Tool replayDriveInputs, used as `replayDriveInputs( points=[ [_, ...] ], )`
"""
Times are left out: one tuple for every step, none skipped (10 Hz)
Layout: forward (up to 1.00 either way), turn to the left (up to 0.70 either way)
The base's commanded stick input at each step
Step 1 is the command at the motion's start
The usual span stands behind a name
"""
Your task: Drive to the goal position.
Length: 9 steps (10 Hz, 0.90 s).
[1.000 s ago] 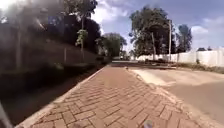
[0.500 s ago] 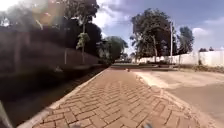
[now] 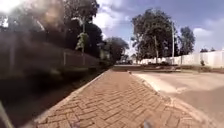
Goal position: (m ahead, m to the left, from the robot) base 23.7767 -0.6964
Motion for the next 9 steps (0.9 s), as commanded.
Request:
replayDriveInputs(
  points=[
    [0.70, -0.01],
    [0.70, -0.03],
    [0.70, -0.02],
    [0.70, -0.02],
    [0.70, -0.01],
    [0.70, -0.01],
    [0.70, 0.00],
    [0.70, 0.00],
    [0.70, 0.00]
  ],
)
